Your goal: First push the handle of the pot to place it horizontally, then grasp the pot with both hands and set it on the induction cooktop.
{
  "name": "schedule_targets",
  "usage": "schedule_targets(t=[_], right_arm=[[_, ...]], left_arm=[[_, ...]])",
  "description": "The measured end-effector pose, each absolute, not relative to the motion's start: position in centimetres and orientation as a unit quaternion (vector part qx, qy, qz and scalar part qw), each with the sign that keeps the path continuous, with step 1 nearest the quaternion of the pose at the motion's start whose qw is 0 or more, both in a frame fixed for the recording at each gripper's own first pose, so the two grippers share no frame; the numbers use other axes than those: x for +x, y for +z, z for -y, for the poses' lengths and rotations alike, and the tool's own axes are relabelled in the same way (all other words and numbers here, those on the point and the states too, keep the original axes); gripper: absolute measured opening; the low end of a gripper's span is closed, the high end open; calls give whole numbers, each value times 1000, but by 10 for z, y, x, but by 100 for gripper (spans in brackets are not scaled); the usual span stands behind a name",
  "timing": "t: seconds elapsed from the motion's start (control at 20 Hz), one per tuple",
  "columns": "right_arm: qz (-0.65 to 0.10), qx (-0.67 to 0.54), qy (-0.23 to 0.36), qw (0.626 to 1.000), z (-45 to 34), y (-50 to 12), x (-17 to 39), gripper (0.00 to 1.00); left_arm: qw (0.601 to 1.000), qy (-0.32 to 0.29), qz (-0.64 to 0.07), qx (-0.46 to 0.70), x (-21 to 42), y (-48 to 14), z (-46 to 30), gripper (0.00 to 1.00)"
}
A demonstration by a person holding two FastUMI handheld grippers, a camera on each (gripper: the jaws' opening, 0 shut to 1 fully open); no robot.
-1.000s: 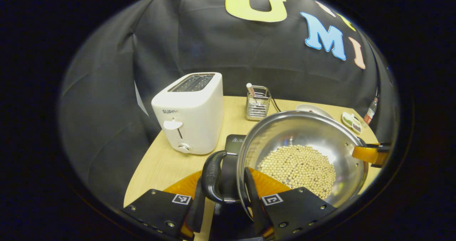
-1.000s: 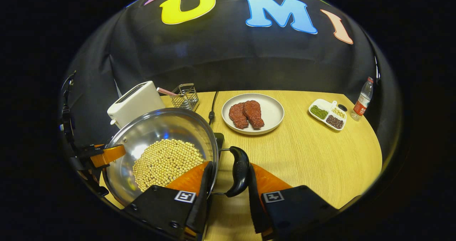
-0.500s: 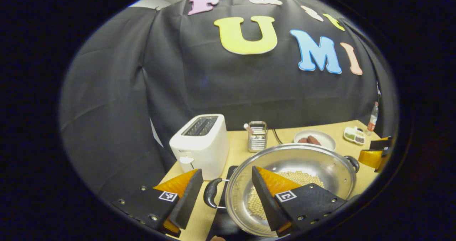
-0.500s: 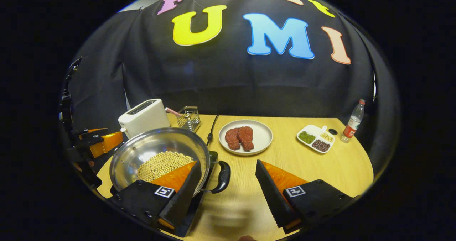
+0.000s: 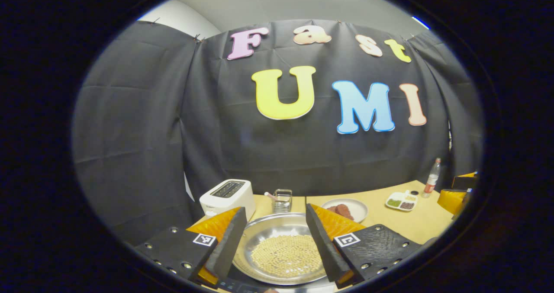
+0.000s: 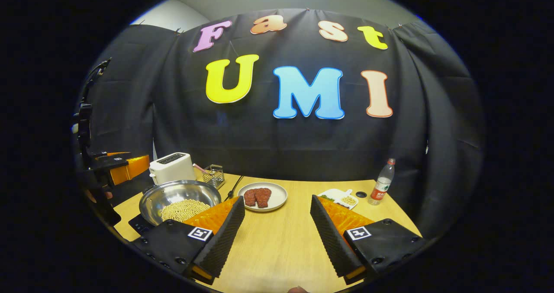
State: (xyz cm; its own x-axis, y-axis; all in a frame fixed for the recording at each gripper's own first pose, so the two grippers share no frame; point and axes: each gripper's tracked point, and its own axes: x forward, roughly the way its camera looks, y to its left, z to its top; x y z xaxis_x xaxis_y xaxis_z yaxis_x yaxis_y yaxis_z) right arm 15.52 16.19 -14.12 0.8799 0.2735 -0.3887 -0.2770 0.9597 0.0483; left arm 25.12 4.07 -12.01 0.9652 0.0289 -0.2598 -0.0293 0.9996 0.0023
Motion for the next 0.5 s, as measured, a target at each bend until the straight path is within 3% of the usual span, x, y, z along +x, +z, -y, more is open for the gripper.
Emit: schedule_targets(t=[0.05,0.1,0.15,0.2,0.5], right_arm=[[-191,0,139,972,-147,-132,148,97],[-183,5,135,974,-132,-125,142,93],[-177,9,130,976,-118,-117,134,96],[-171,13,124,977,-103,-111,128,93],[-134,23,116,984,-38,-76,85,96]], left_arm=[[992,11,-123,-4,241,-110,-28,81],[993,8,-116,-7,232,-100,-16,83],[994,4,-109,-9,220,-90,-4,84],[995,0,-103,-11,209,-79,7,82],[998,-18,-58,-2,148,-24,63,81]])
